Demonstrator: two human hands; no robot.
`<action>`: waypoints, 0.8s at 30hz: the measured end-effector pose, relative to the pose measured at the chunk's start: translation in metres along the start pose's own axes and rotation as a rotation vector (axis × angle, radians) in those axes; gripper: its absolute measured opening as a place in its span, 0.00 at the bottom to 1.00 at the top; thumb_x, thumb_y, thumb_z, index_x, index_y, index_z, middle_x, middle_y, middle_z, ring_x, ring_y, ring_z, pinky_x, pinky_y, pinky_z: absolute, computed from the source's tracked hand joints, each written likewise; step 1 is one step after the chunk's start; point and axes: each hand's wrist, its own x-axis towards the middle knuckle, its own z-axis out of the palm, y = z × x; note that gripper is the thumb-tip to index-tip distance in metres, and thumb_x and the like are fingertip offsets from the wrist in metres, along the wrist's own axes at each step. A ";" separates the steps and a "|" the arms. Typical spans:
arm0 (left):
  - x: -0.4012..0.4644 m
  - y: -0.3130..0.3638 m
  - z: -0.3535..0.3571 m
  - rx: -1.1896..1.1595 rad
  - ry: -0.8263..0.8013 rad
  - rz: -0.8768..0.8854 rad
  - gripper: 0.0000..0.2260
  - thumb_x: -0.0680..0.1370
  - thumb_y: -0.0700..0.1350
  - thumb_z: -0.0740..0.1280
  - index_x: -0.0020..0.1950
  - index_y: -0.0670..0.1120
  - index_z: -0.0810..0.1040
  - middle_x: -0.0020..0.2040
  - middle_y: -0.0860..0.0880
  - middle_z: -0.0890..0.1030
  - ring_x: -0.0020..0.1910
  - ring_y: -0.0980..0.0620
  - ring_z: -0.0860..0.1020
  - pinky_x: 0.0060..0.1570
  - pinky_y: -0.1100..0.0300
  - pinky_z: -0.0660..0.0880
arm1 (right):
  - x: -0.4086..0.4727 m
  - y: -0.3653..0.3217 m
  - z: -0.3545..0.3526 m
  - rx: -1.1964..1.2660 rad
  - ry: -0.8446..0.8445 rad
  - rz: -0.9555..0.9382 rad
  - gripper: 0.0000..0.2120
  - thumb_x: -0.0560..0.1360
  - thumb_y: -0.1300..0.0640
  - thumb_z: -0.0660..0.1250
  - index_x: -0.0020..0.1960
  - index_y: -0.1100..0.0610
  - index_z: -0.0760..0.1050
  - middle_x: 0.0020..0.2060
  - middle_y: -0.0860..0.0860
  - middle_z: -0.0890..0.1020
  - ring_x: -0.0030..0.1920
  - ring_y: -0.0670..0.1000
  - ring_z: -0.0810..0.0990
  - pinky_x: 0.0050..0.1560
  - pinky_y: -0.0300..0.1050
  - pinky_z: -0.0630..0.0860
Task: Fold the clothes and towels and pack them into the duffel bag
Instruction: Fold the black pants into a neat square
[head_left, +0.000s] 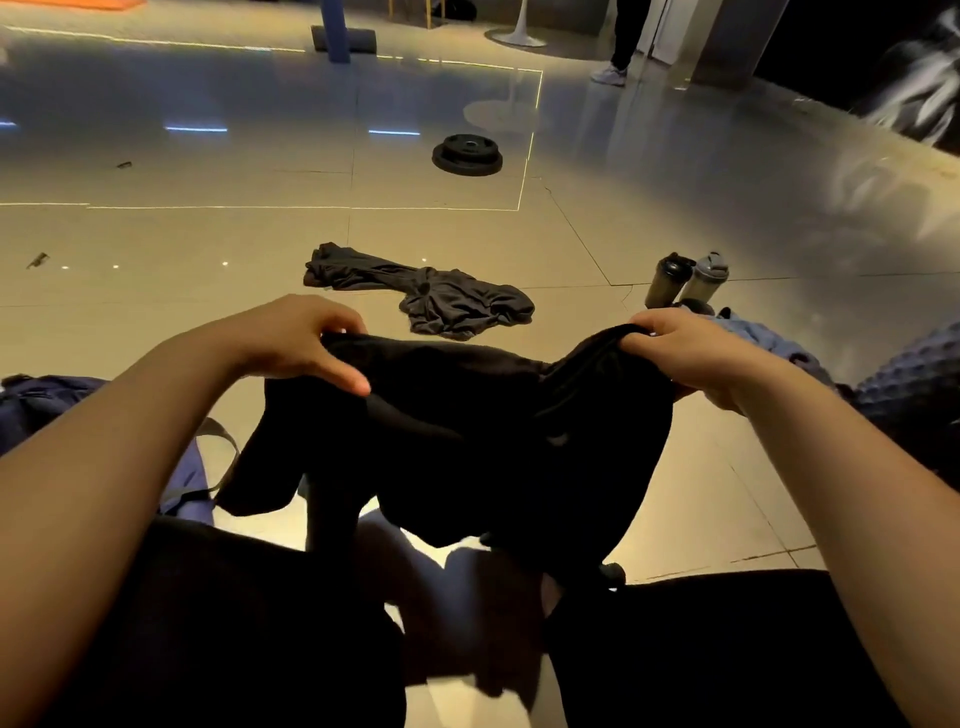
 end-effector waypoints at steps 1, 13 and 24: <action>0.002 -0.003 0.001 0.092 0.000 0.004 0.12 0.69 0.52 0.76 0.46 0.52 0.76 0.49 0.49 0.79 0.43 0.59 0.73 0.39 0.64 0.69 | 0.000 -0.001 0.001 -0.004 0.003 0.004 0.06 0.81 0.57 0.59 0.52 0.56 0.74 0.45 0.56 0.78 0.46 0.54 0.79 0.47 0.46 0.78; 0.019 -0.036 -0.005 0.427 0.557 -0.189 0.15 0.75 0.37 0.65 0.58 0.51 0.79 0.54 0.44 0.80 0.49 0.41 0.76 0.40 0.55 0.70 | -0.014 -0.021 0.016 0.245 -0.334 -0.123 0.07 0.72 0.56 0.69 0.48 0.57 0.78 0.42 0.56 0.81 0.41 0.52 0.79 0.39 0.39 0.76; 0.063 0.021 0.018 0.148 0.500 0.100 0.19 0.80 0.38 0.60 0.70 0.51 0.72 0.74 0.50 0.65 0.70 0.49 0.66 0.65 0.54 0.66 | 0.048 -0.013 0.062 0.413 -0.008 0.189 0.12 0.79 0.67 0.59 0.58 0.57 0.74 0.50 0.56 0.78 0.46 0.53 0.78 0.45 0.48 0.77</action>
